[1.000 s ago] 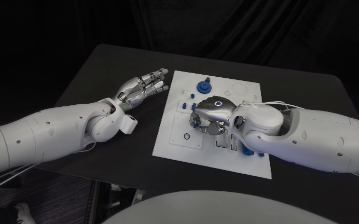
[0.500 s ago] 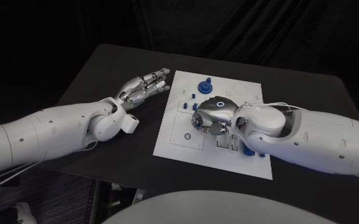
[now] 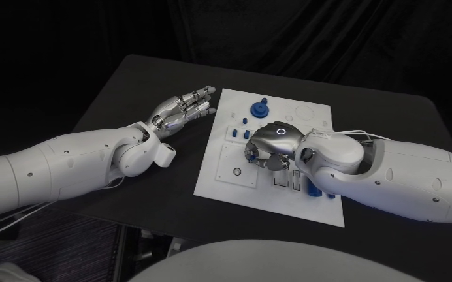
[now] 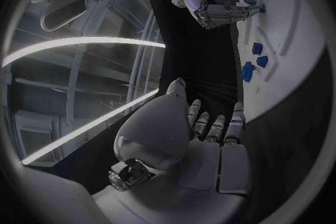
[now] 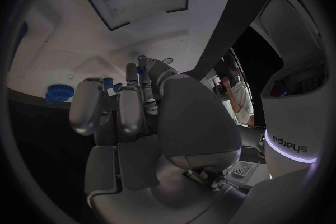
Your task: Assemble the parts on the task board
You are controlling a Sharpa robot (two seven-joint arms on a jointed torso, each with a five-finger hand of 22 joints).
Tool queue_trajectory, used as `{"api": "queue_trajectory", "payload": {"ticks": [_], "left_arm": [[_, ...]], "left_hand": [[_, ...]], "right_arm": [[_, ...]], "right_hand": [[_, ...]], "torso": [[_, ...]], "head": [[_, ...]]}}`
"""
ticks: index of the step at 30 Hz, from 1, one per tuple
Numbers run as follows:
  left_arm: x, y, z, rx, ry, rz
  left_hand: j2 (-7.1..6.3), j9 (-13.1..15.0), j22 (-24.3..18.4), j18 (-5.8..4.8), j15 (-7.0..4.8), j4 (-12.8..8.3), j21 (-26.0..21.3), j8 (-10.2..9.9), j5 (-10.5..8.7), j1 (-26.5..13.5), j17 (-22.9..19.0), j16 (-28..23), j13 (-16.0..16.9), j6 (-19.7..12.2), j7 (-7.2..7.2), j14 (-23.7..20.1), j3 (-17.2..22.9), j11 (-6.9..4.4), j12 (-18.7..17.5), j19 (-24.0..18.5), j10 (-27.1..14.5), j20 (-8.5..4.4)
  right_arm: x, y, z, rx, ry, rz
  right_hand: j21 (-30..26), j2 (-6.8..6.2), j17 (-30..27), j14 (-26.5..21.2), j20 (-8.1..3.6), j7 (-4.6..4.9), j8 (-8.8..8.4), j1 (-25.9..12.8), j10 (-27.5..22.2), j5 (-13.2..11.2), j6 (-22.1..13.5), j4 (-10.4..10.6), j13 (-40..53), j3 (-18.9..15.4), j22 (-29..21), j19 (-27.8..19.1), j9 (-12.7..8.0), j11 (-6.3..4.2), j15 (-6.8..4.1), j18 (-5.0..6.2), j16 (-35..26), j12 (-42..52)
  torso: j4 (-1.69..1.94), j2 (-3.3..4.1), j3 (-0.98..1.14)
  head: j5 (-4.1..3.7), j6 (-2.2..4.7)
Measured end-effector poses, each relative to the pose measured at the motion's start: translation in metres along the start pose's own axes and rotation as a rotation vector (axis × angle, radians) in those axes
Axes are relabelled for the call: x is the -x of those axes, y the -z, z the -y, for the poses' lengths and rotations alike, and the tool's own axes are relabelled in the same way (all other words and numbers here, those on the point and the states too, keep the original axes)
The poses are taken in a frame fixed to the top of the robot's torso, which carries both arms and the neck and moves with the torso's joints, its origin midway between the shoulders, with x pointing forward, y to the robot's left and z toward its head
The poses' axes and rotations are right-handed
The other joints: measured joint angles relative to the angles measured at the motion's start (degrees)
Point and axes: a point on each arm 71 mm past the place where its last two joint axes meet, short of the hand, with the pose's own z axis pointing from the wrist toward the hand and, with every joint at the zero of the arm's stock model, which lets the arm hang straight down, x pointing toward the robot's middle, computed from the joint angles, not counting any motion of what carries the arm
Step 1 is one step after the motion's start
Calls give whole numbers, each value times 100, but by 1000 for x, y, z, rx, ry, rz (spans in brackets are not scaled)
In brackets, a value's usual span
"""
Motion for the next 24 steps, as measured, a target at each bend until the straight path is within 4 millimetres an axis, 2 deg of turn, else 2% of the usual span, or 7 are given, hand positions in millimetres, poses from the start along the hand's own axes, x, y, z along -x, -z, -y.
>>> {"api": "queue_trajectory", "payload": {"ticks": [24], "left_arm": [[2,0,-1,2,-2,2]], "left_hand": [[0,0,-1,0,0,0,0,0,0,0,1,0,0,-21,21,0,0,21,0,0,-21,0]], "right_arm": [[-1,4,-1,-1,-1,-12]], "right_hand": [[0,19,-7,0,20,-1,-16,-20,0,-1,-1,0,10,-1,0,-20,15,1,0,0,21,-1]], "torso": [[-3,-6,0]], "head": [[105,0]]}}
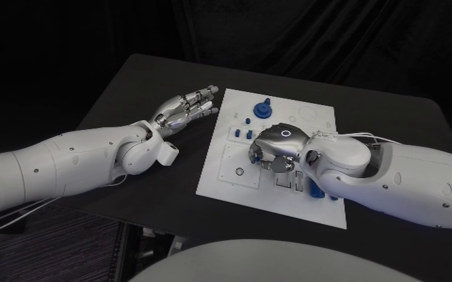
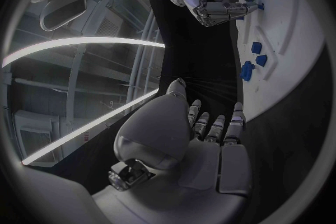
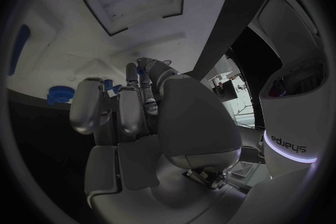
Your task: Assemble the parts on the task board
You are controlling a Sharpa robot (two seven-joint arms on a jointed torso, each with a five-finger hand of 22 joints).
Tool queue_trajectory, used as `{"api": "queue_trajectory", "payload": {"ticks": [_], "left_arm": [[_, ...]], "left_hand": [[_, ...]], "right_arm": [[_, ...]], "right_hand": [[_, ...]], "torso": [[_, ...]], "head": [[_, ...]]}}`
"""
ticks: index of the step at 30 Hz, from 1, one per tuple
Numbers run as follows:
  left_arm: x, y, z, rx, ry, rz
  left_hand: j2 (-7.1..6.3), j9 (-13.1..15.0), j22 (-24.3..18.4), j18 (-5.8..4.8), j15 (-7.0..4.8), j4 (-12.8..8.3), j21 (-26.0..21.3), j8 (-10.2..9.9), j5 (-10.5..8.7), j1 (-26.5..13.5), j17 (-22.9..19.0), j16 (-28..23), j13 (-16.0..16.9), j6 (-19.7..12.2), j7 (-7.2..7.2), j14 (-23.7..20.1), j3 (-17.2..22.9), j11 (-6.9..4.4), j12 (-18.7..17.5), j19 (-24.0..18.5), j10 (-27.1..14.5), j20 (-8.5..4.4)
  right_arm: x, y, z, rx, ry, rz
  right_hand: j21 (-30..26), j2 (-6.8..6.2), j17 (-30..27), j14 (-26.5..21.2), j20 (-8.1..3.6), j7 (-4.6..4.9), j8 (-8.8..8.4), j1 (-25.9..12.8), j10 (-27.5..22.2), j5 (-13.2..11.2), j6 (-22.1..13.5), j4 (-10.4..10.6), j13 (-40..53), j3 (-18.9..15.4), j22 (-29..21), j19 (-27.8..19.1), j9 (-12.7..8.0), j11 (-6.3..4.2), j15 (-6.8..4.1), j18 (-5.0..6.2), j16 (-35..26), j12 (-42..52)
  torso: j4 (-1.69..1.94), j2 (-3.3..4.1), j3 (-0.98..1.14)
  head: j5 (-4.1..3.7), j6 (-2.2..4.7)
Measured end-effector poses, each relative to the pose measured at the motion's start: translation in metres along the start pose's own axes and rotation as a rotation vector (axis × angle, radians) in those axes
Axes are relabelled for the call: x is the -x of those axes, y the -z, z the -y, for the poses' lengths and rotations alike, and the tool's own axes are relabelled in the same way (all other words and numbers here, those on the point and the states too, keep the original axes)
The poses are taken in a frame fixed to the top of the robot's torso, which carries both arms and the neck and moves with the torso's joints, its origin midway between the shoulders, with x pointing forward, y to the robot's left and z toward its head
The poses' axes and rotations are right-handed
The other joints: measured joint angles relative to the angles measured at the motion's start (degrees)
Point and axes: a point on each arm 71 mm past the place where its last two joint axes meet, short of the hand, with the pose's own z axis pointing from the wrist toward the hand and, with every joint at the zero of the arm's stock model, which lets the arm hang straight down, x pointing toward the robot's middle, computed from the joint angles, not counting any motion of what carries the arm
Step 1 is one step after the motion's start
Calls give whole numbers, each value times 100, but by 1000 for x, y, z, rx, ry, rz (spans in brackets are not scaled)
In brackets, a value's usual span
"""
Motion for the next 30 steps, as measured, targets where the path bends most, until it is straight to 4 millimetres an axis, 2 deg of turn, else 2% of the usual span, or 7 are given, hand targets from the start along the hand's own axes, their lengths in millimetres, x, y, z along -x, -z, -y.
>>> {"api": "queue_trajectory", "payload": {"ticks": [6,18,21,26,30], "left_arm": [[0,0,0,0,0,0],[0,0,0,0,1,-2],[0,-1,0,0,1,-2],[0,-1,0,0,2,-3],[-1,-1,-1,0,3,-5]], "left_hand": [[0,0,-1,0,0,0,0,0,0,0,0,0,0,0,0,0,0,0,0,0,0,0],[22,0,-1,0,21,0,0,0,0,22,0,0,0,-21,21,21,0,0,0,-21,0,21],[22,0,-1,0,21,-17,0,0,0,22,0,0,0,4,45,21,17,0,0,1,0,42],[22,0,-1,0,22,-16,0,0,0,22,1,0,0,12,54,22,16,0,0,1,0,42],[22,8,-1,0,62,-16,0,22,0,22,1,0,0,92,134,21,16,0,0,1,0,42]], "right_arm": [[0,0,-1,1,-4,-5],[-1,0,-1,-8,-13,-23],[-1,-1,-1,-10,-14,-27],[-1,-2,-1,-13,-15,-31],[-2,-2,0,-18,-14,-38]], "right_hand": [[0,43,0,0,0,-9,-13,-43,0,0,-10,17,0,-17,0,0,8,0,0,0,0,0],[0,42,-17,0,0,-10,-17,-43,0,-19,-10,17,1,-17,0,0,16,0,0,0,0,0],[-17,42,-29,-5,12,10,-17,-43,5,32,-30,17,1,-17,0,-12,36,5,38,0,0,0],[-41,42,-42,-5,20,32,-86,-42,-31,56,-116,16,14,-16,0,-20,42,7,38,0,0,-22],[-126,41,-98,-6,22,48,-220,-43,-113,-16,-304,-1,19,2,-1,-64,10,27,39,-1,-45,-65]], "torso": [[1,0,-1],[1,1,-2],[0,1,-3],[-1,1,-6],[-1,1,-8]], "head": [[9,0],[30,0],[42,0],[55,0],[55,0]]}}
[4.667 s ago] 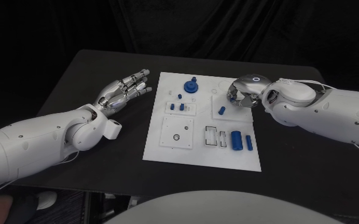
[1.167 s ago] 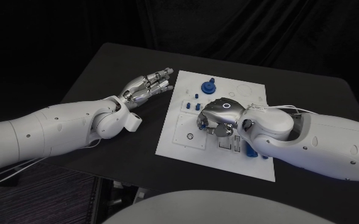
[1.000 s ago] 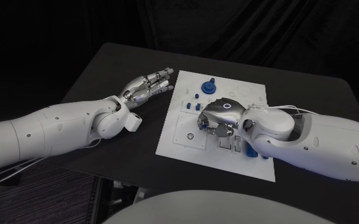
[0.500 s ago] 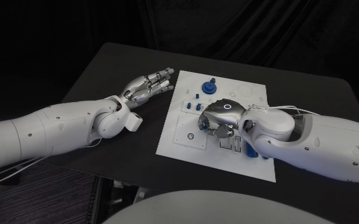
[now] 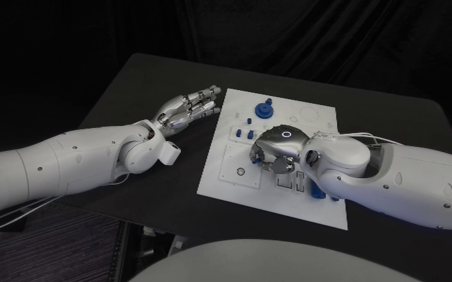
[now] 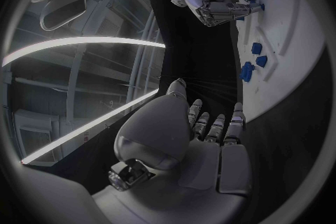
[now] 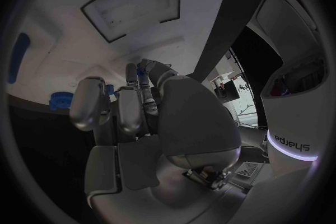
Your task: Assemble the parts on the task board
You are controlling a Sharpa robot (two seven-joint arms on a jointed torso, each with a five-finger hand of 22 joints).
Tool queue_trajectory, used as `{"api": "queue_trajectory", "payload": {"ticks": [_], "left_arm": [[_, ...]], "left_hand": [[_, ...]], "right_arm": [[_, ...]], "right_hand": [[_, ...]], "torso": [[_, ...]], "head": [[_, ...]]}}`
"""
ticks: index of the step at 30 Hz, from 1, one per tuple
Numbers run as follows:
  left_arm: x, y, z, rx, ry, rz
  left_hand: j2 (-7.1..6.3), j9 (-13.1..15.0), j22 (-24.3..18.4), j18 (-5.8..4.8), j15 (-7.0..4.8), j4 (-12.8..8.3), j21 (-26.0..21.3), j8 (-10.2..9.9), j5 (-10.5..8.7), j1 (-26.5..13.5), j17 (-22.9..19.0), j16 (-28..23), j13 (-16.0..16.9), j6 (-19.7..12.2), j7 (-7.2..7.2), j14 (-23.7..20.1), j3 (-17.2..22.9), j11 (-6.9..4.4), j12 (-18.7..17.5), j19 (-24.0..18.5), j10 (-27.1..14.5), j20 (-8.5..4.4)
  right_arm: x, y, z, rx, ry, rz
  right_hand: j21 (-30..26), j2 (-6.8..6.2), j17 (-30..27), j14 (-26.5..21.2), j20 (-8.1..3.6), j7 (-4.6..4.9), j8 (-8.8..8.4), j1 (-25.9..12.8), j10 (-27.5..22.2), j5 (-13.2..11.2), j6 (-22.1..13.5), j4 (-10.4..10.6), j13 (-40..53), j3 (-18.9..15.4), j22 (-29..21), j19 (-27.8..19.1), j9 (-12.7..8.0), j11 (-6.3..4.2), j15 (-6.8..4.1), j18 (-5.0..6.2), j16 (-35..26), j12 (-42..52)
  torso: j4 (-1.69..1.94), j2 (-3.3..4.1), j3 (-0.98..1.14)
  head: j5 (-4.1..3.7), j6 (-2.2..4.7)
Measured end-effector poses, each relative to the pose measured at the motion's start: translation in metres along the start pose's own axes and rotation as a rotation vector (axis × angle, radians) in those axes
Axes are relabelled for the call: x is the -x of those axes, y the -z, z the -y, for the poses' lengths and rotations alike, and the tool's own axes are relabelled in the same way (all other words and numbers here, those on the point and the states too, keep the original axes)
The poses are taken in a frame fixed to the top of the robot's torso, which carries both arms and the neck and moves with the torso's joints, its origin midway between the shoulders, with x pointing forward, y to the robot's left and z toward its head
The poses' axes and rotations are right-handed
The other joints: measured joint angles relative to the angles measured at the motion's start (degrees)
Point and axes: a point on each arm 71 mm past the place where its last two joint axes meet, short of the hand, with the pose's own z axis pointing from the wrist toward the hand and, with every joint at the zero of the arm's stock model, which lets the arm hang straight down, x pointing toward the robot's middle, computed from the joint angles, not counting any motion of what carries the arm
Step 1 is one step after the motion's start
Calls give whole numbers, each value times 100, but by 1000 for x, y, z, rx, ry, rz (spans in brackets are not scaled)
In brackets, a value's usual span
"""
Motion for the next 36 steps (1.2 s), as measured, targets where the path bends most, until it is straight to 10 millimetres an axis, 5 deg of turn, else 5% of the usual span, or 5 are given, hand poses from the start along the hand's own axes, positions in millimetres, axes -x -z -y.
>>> {"api": "queue_trajectory", "payload": {"ticks": [9,17,30,36], "left_arm": [[0,-1,-1,1,1,-2],[0,-1,-1,1,2,-3],[-1,-1,-2,2,3,-5],[-1,-1,-2,2,4,-5]], "left_hand": [[23,20,-8,0,0,-16,0,24,0,23,0,0,0,126,81,0,16,0,0,21,0,21],[23,29,-7,0,20,-17,0,46,0,23,0,0,0,189,98,20,17,0,0,21,0,21],[23,40,-7,0,20,-31,0,69,0,23,0,0,0,258,133,20,31,0,0,20,0,20],[23,40,-7,0,20,-31,0,68,0,23,0,0,0,258,133,20,31,0,0,20,0,20]], "right_arm": [[-1,-2,-1,-2,2,-13],[-1,-3,-2,1,2,-17],[-1,-5,-4,8,1,-15],[-1,-4,-3,5,1,-12]], "right_hand": [[-168,-75,-111,-60,59,-45,-363,-76,-237,-161,-559,38,0,99,0,-100,-186,30,60,-1,-70,-78],[-246,-103,-171,-103,61,-150,-373,-153,-307,-335,-821,73,30,135,0,-141,-307,61,103,0,-98,-78],[-246,-120,-175,-103,81,-150,-373,-212,-329,-421,-821,89,44,150,0,-161,-349,83,102,0,-98,-78],[-424,-209,-253,-196,156,-181,-373,-422,-717,-805,-914,281,43,21,0,-236,-437,184,195,0,-149,-178]], "torso": [[7,1,-1],[5,1,-1],[4,-2,4],[4,-1,5]], "head": [[-4,0],[5,0],[-10,0],[-8,0]]}}
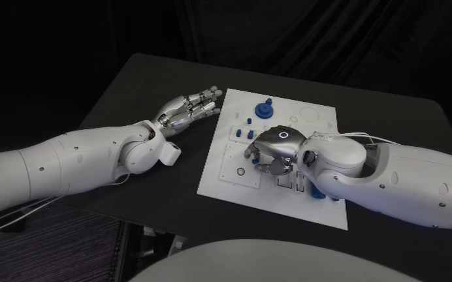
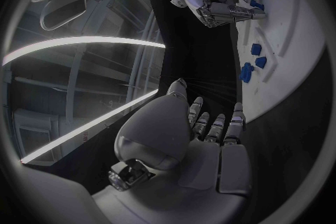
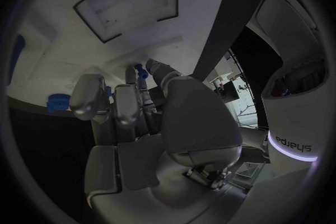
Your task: Assemble the parts on the task board
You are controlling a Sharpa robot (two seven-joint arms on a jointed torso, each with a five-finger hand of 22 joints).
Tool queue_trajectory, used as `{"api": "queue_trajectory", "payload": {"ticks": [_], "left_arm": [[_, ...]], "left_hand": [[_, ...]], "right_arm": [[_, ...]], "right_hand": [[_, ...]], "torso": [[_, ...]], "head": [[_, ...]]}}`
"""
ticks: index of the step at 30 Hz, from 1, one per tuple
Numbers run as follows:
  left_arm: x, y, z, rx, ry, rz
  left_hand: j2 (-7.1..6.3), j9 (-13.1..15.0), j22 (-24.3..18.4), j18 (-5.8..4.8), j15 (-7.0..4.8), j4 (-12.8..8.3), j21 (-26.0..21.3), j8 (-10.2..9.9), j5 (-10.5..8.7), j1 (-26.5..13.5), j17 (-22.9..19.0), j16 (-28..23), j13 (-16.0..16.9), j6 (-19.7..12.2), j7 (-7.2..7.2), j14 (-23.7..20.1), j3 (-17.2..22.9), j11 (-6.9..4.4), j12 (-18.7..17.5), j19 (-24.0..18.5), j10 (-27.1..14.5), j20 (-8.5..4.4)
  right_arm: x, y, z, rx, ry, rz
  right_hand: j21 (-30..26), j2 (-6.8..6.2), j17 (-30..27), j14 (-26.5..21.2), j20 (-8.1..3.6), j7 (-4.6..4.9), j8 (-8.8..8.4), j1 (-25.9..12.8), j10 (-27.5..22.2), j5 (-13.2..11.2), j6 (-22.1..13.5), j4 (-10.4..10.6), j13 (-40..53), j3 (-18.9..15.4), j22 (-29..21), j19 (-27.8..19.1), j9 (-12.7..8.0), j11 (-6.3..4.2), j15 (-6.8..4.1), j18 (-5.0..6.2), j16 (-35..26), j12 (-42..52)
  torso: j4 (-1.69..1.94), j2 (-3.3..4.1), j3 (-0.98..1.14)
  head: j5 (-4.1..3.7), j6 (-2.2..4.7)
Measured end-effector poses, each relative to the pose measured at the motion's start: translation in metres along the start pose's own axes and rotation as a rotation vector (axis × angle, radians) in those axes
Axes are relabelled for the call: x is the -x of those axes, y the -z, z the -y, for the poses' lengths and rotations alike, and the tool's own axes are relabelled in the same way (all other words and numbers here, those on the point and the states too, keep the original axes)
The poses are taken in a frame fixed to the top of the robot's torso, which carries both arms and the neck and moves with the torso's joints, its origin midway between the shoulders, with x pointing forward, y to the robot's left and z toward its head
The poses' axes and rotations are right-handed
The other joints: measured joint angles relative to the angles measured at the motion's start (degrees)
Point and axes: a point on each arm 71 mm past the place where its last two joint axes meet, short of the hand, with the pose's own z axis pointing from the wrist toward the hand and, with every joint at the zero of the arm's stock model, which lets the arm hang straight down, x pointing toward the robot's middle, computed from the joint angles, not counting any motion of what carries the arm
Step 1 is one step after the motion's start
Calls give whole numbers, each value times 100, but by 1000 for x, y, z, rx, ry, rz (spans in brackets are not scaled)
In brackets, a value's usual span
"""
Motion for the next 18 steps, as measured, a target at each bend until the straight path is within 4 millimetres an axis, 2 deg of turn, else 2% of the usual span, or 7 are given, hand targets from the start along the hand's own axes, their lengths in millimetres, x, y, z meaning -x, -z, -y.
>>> {"api": "queue_trajectory", "payload": {"ticks": [2,7,15,18], "left_arm": [[0,0,0,0,0,0],[0,0,0,1,0,0],[1,1,-1,2,0,1],[1,1,0,2,0,2]], "left_hand": [[0,0,0,0,0,0,0,0,0,0,0,0,0,20,20,0,0,0,0,0,0,0],[0,-1,0,0,0,-16,0,0,0,0,0,0,0,53,9,0,16,0,0,0,0,0],[0,2,0,0,0,-16,0,0,0,0,0,0,0,62,19,0,16,0,0,0,0,0],[0,4,0,0,0,-16,0,0,0,0,0,0,0,61,19,0,16,0,0,0,0,0]], "right_arm": [[0,0,0,-1,-1,3],[1,2,2,-5,-2,15],[2,5,6,-15,-7,40],[3,7,7,-15,-10,60]], "right_hand": [[-102,-22,-60,-57,51,7,0,-23,-265,-104,-97,73,-6,-73,0,-50,-51,69,57,0,-28,-51],[-251,-22,-170,-121,113,8,0,-23,-581,-104,-156,103,0,-162,1,-113,-142,148,121,0,-60,-52],[-389,-2,-273,-203,173,0,0,-2,-851,-104,-164,126,28,-262,4,-179,-213,201,203,0,-100,-18],[-394,19,-279,-203,181,0,0,19,-952,-104,-164,140,34,-299,4,-221,-234,215,203,0,-101,23]], "torso": [[0,1,0],[2,3,2],[3,3,2],[1,3,2]], "head": [[0,0],[-11,0],[-1,0],[-1,0]]}}
